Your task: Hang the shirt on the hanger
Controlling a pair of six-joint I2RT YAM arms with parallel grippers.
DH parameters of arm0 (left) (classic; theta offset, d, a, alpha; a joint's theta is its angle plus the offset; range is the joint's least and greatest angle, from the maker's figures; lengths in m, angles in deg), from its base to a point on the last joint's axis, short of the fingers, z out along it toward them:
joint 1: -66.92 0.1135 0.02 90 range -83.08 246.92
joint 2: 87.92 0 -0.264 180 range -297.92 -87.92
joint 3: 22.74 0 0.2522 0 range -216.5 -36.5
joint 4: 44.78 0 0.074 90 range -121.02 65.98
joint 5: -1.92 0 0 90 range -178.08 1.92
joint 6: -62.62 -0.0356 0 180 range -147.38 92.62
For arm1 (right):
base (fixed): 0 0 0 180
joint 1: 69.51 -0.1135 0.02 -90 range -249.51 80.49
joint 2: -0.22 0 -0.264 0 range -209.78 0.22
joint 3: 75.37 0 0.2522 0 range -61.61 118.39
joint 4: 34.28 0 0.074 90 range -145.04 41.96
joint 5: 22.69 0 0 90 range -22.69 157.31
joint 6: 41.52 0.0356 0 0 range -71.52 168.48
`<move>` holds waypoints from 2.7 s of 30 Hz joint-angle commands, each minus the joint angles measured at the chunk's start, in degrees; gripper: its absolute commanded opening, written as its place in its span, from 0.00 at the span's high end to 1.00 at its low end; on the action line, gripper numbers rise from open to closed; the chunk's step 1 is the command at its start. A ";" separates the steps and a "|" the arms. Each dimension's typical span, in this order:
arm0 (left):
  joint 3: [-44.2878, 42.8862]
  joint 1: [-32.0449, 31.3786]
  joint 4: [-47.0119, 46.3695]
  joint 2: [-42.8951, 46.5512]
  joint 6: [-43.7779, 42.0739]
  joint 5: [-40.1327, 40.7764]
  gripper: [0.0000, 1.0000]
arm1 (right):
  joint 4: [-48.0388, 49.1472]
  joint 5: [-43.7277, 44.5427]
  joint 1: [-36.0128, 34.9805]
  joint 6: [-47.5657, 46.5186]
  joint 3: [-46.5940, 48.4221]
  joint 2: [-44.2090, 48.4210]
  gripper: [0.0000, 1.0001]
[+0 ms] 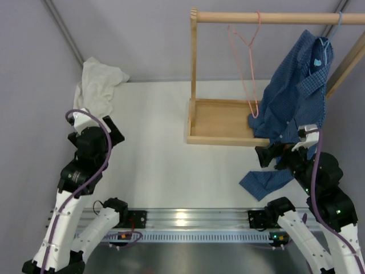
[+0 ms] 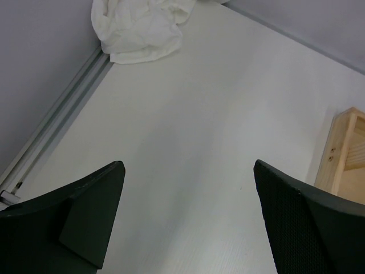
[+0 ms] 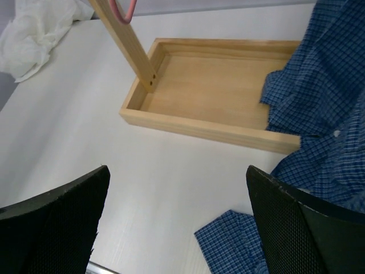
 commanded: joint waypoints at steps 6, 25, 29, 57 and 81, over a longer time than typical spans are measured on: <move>-10.07 13.36 -3.63 -28.64 9.37 -8.70 0.02 | 12.23 -17.70 0.48 7.98 -8.55 0.96 0.01; -57.97 31.41 -2.06 -92.93 7.71 -4.87 0.26 | 21.90 -29.58 0.57 13.01 -19.98 2.97 0.01; -62.72 31.32 -3.64 -94.44 5.25 -4.60 0.95 | 22.08 -28.27 0.57 13.10 -21.30 2.97 0.01; -1.04 -56.27 -14.96 -29.40 7.55 -18.73 0.66 | 16.62 -22.72 0.48 6.68 -14.79 -1.59 0.01; 20.14 -50.68 -11.99 -5.14 31.52 20.71 0.02 | 36.23 -7.44 -21.04 6.60 0.92 -44.74 0.00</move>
